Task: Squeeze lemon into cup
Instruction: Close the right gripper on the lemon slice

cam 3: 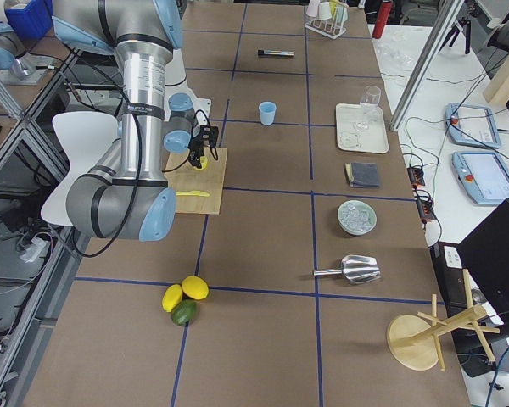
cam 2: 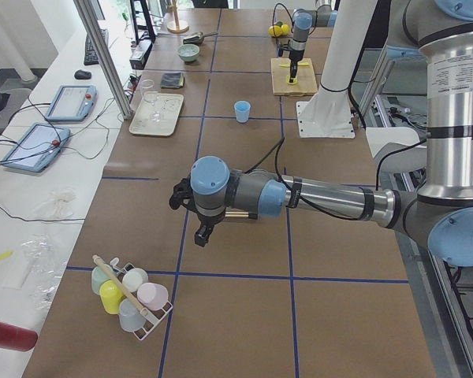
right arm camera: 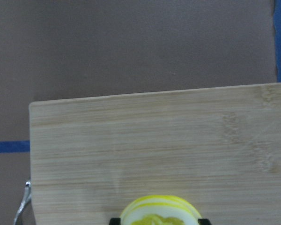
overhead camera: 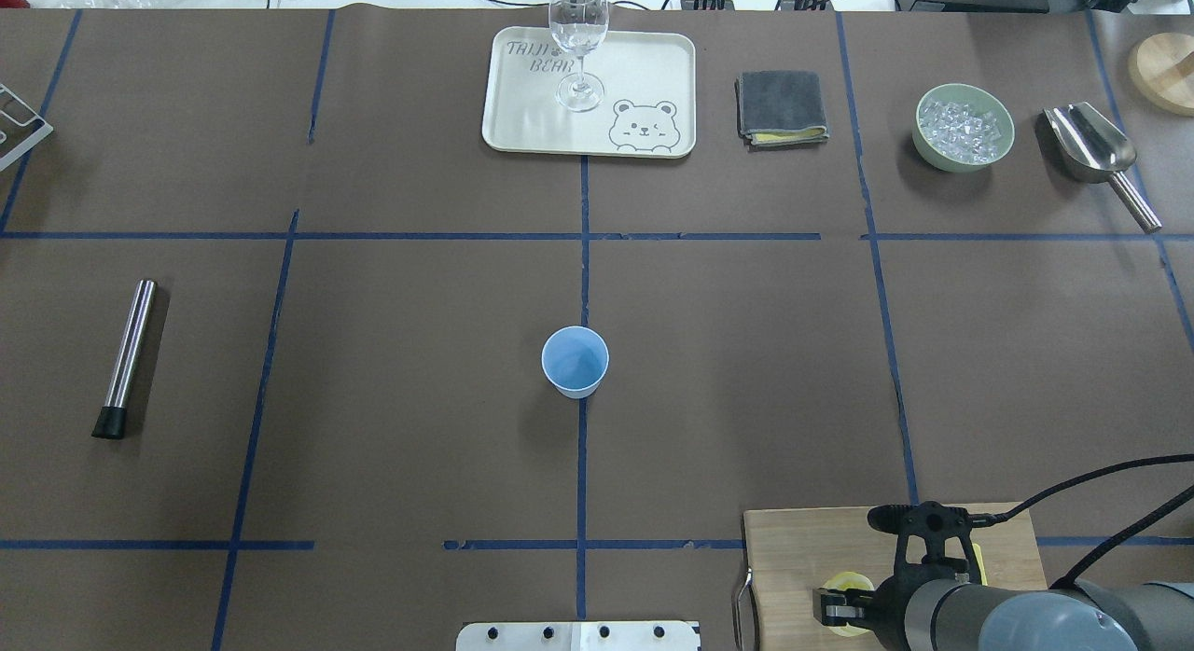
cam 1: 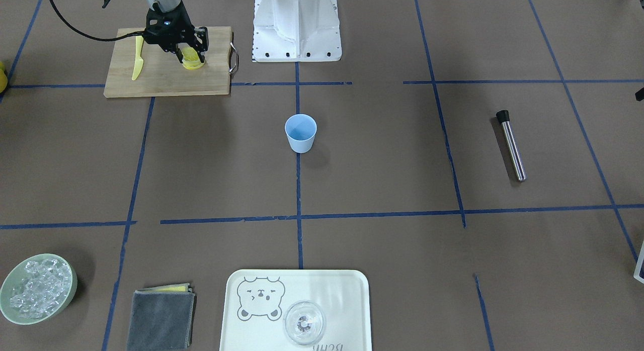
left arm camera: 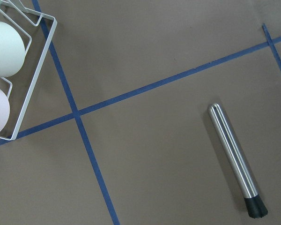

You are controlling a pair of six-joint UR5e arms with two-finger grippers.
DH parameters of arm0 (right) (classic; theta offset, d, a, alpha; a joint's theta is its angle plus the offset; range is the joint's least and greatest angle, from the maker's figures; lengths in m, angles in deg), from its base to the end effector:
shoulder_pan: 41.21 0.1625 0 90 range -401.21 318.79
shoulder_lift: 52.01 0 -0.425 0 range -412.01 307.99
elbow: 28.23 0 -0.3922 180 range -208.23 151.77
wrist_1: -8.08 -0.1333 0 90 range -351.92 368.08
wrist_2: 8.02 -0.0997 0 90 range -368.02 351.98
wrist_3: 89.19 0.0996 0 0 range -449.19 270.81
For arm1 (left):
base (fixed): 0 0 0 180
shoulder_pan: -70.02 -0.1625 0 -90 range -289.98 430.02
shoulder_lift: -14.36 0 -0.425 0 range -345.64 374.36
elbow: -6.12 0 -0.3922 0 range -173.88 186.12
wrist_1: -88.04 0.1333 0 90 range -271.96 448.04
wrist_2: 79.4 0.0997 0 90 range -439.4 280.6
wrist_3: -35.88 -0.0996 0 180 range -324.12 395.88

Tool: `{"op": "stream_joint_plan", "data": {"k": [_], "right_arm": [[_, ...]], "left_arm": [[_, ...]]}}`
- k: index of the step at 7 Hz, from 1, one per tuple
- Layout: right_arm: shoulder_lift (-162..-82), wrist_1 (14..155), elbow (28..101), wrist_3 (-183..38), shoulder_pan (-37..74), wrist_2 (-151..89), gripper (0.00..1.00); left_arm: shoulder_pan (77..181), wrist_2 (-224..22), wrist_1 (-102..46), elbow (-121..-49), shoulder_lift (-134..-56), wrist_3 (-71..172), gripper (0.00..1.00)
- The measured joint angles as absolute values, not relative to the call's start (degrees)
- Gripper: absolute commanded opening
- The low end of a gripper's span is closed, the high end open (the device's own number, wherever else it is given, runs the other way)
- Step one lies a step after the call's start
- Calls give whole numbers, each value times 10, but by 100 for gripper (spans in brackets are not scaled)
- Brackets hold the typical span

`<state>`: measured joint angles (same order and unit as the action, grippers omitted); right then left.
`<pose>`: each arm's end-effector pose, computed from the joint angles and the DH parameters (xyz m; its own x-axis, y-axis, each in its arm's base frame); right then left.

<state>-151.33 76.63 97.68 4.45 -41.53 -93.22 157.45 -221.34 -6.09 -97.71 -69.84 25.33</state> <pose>-0.4231 -0.1393 0.3986 0.6637 0.0596 0.7457 -0.0990 0.9951 0.0086 -0.0344 -0.4578 0.5696 0.5901 0.3689 -0.7181 -0.1545 0.9247 0.3480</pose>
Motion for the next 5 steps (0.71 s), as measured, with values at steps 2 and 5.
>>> {"op": "stream_joint_plan", "data": {"k": [2, 5], "right_arm": [[-1518, 766, 987, 44, -406, -934, 61], [-1519, 767, 1014, 45, -391, -937, 61]], "left_arm": [[1575, -2214, -61, -977, -698, 253, 100], [1575, -2214, -61, -978, -698, 253, 100]]}}
